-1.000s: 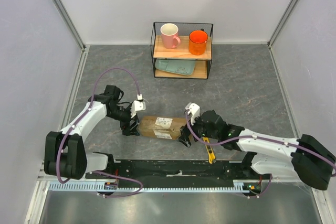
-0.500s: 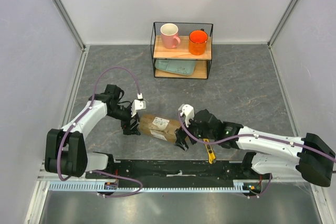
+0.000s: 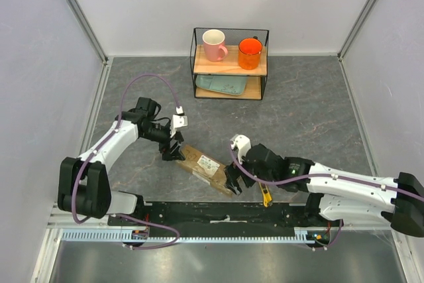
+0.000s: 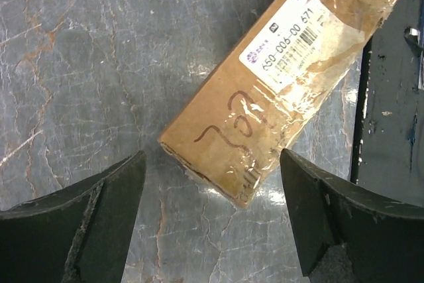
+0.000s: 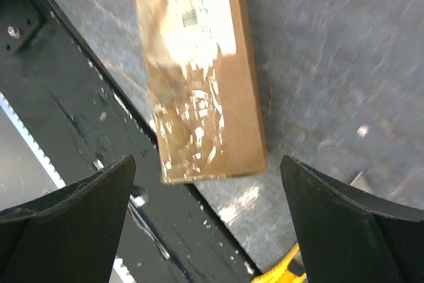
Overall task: Unpack the express box
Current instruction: Adjust the express box at the center of the board.
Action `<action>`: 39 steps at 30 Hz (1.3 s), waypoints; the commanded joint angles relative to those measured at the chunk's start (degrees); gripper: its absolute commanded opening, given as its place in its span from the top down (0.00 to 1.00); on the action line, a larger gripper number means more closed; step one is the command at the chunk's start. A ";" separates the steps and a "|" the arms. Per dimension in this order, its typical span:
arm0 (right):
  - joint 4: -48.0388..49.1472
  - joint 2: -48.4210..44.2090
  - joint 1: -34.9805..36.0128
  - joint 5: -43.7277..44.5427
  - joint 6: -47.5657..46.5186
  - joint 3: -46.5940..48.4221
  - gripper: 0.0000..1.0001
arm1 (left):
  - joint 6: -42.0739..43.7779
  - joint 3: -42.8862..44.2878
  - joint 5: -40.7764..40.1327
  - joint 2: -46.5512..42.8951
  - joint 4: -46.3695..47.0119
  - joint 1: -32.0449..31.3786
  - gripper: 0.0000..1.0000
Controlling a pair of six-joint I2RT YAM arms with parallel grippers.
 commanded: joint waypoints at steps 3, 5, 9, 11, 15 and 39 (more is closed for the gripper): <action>-0.22 11.76 0.33 4.48 -13.11 17.30 0.02 | -3.24 0.58 6.27 2.22 1.00 6.86 0.10; 2.24 18.63 0.33 3.43 -15.06 19.26 0.02 | -1.05 1.54 8.20 2.49 -2.23 10.29 0.09; 5.94 26.37 0.16 1.14 -20.25 24.34 0.02 | 3.08 2.25 10.75 1.96 -7.52 16.26 0.05; 5.94 30.32 0.07 -0.78 -21.92 26.38 0.02 | 5.98 3.21 12.16 2.14 -9.63 19.16 0.04; 5.85 35.24 -0.28 -3.69 -22.63 29.19 0.02 | 9.59 4.54 14.10 3.10 -14.81 22.60 0.01; 9.10 45.91 -3.09 -15.11 -22.63 34.90 0.33 | 1.17 8.75 14.19 -3.75 -16.57 23.66 0.01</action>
